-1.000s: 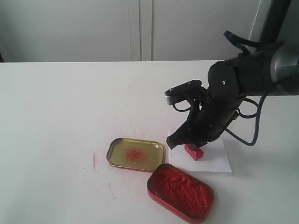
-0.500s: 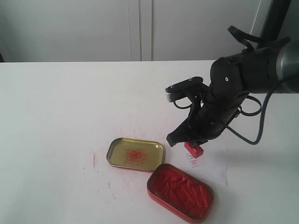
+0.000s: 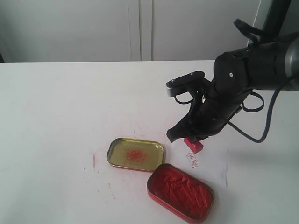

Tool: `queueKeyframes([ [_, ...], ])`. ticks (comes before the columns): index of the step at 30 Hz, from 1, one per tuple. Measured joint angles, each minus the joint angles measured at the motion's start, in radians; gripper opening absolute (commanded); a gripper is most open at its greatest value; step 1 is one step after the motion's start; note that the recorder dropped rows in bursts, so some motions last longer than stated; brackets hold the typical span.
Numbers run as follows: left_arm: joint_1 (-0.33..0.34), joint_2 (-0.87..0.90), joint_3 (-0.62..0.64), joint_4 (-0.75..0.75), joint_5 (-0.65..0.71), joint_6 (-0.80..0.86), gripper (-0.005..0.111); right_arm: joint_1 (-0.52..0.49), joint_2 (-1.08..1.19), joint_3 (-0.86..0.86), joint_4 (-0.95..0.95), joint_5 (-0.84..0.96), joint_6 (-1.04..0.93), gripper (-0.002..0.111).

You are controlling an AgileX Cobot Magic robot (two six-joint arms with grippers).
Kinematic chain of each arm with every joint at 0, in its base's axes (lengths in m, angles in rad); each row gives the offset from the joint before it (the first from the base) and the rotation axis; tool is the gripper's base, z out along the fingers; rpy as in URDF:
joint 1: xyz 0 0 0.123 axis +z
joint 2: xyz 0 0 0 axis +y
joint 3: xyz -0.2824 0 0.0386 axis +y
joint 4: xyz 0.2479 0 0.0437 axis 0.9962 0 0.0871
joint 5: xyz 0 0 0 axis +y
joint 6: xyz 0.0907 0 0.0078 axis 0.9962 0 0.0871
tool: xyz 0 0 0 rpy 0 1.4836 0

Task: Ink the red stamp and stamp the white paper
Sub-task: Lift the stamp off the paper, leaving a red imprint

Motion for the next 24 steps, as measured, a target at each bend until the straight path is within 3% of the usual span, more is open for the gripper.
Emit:
queueKeyframes([
  [18,0.0,0.0,0.0,0.0,0.0,0.0,0.0,0.0,-0.012,-0.055,0.15,0.0,-0.042,0.0],
  [24,0.0,0.0,0.0,0.0,0.0,0.0,0.0,-0.097,-0.001,-0.108,0.523,0.002,-0.284,0.0],
])
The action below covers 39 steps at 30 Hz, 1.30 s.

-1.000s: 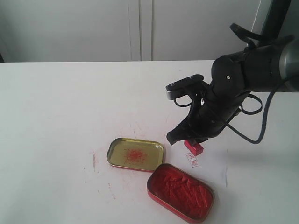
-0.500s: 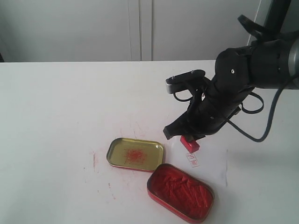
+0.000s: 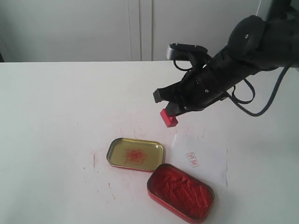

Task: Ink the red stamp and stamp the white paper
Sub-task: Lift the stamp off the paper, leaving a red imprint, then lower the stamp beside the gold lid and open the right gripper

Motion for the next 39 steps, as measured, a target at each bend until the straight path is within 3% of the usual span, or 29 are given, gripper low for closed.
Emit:
queueKeyframes([
  [8,0.0,0.0,0.0,0.0,0.0,0.0,0.0,-0.055,0.113,-0.017,0.352,0.006,-0.247,0.0],
  [13,0.0,0.0,0.0,0.0,0.0,0.0,0.0,-0.055,0.188,-0.048,0.453,0.01,-0.302,0.0],
  [35,0.0,0.0,0.0,0.0,0.0,0.0,0.0,-0.066,0.386,-0.148,0.589,0.042,-0.363,0.0],
  [39,0.0,0.0,0.0,0.0,0.0,0.0,0.0,-0.066,0.409,-0.149,0.595,0.042,-0.365,0.01],
])
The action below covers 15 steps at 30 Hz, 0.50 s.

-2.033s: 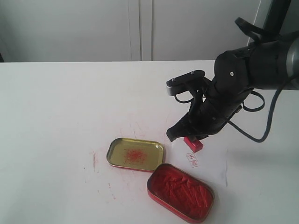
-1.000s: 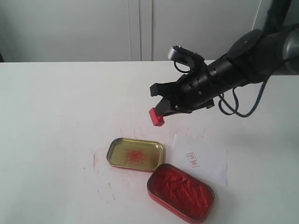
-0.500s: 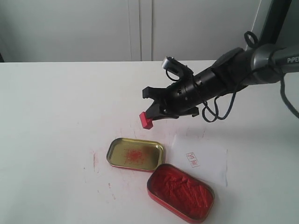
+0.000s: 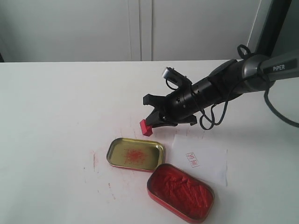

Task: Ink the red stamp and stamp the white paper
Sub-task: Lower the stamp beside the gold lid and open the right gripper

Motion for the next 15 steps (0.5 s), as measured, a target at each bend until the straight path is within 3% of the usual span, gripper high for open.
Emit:
queueKeyframes([
  [6,0.0,0.0,0.0,0.0,0.0,0.0,0.0,0.0,0.017,0.0,0.004,0.0,-0.002,0.023],
  [10,0.0,0.0,0.0,0.0,0.0,0.0,0.0,-0.002,0.019,0.0,0.014,-0.008,-0.002,0.041],
  [15,0.0,0.0,0.0,0.0,0.0,0.0,0.0,-0.035,0.019,0.0,0.019,-0.012,-0.002,0.047],
])
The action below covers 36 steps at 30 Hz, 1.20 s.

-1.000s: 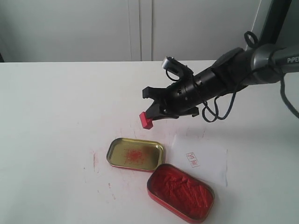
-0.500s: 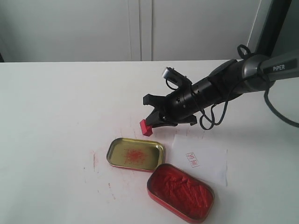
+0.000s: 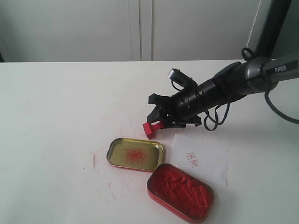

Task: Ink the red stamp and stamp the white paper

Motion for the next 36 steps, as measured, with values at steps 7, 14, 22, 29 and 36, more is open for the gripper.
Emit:
queueKeyframes([
  [7,0.0,0.0,0.0,0.0,0.0,0.0,0.0,-0.035,-0.04,-0.002,-0.003,-0.034,0.0,0.038],
  [14,0.0,0.0,0.0,0.0,0.0,0.0,0.0,-0.035,-0.048,-0.002,-0.059,-0.019,0.0,0.0],
  [22,0.0,0.0,0.0,0.0,0.0,0.0,0.0,-0.035,-0.085,-0.002,-0.15,-0.008,0.038,0.0],
  [29,0.0,0.0,0.0,0.0,0.0,0.0,0.0,-0.035,-0.144,-0.002,-0.362,0.0,0.207,0.0],
  [36,0.0,0.0,0.0,0.0,0.0,0.0,0.0,-0.035,-0.233,-0.002,-0.689,0.068,0.48,0.0],
])
